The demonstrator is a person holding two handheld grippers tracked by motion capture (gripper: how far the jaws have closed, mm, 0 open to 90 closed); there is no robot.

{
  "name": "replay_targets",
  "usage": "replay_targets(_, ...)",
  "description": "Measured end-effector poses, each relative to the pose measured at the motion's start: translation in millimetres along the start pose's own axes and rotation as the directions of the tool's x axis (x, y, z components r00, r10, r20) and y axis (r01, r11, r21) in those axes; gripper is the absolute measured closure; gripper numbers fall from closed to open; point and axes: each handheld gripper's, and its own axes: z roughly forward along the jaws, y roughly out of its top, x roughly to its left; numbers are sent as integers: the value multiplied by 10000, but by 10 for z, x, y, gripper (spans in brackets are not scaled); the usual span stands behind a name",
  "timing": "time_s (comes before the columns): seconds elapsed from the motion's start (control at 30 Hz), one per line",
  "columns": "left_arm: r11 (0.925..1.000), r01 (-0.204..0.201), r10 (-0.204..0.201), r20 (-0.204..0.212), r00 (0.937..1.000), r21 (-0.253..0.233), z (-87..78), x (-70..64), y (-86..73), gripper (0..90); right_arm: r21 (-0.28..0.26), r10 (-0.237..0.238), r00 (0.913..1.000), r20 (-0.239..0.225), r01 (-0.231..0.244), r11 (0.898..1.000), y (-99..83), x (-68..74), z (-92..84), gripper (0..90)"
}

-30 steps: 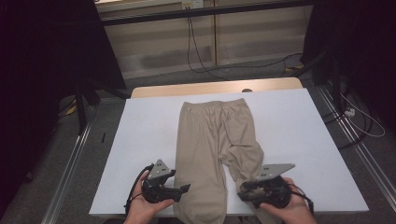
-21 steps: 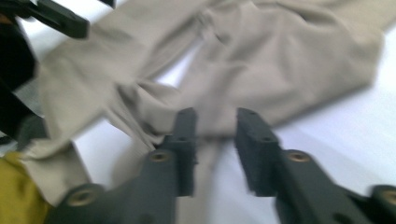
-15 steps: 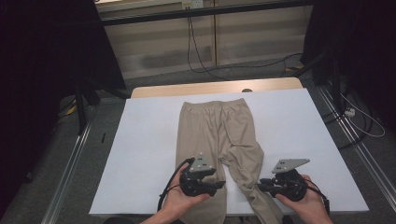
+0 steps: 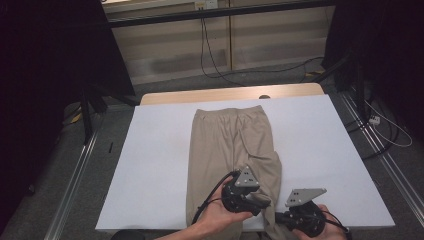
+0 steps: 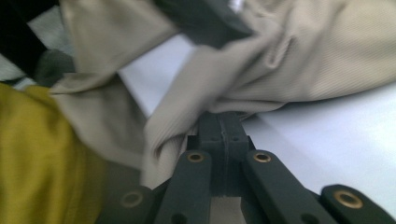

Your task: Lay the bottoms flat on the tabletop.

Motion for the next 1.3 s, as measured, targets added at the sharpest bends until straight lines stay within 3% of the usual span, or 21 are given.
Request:
replay_targets(0.17,9972,-201,185,231,9996,726,104,9,-92,513,-28,-178,9993,-321,178,9998,-46,130,-6,900)
replay_targets(0.23,9952,-588,581,108,9983,782,109,-13,-103,635,2,-154,9990,-408,154,9999,-37,112,9,897)
replay_targets(0.27,9942,-637,616,270,9977,869,96,-6,-102,779,-56,-106,9989,-447,104,9999,-33,96,11,890)
replay_targets(0.3,9941,-607,586,252,9980,903,88,-3,-106,857,-115,-112,9989,-462,107,9999,-30,79,8,874)
replay_targets(0.33,9930,-663,642,240,9976,978,76,1,-109,873,-174,-78,9990,-432,71,9998,-29,65,-1,849)
replay_targets(0.47,9953,-385,369,199,9991,890,-23,47,-105,886,-741,281,9993,-251,-299,9968,-24,-36,-83,753)
replay_targets(0.6,9995,23,-24,27,10000,318,-229,111,-82,887,-1079,789,9966,251,-757,9913,-10,-162,-129,772)
replay_targets(0.7,9998,182,-182,-160,9997,-53,-402,194,-69,888,-837,913,9933,713,-852,9928,16,-239,-77,773)
replay_targets(0.77,9989,384,-391,-260,9989,-268,-504,253,-55,888,-598,933,9914,920,-880,9943,51,-269,-9,718)
replay_targets(1.0,9983,558,-570,-841,9948,-173,-694,376,-184,888,-705,273,9963,815,-216,9973,223,-205,122,645)
replay_targets(1.17,9955,930,-904,-1119,9896,185,-689,488,-338,888,-479,-145,9928,1188,203,9986,311,-178,280,579)
replay_targets(1.23,9950,932,-877,-1290,9878,367,-656,488,-358,888,-373,-391,9904,1323,444,9983,363,-174,351,628)
replay_targets(1.27,9950,911,-852,-1268,9883,415,-650,490,-360,888,-290,-578,9885,1396,625,9976,373,-161,357,706)
replay_targets(1.3,9951,876,-812,-1295,9882,447,-642,494,-365,888,-269,-558,9908,1235,596,9979,373,-157,354,854)
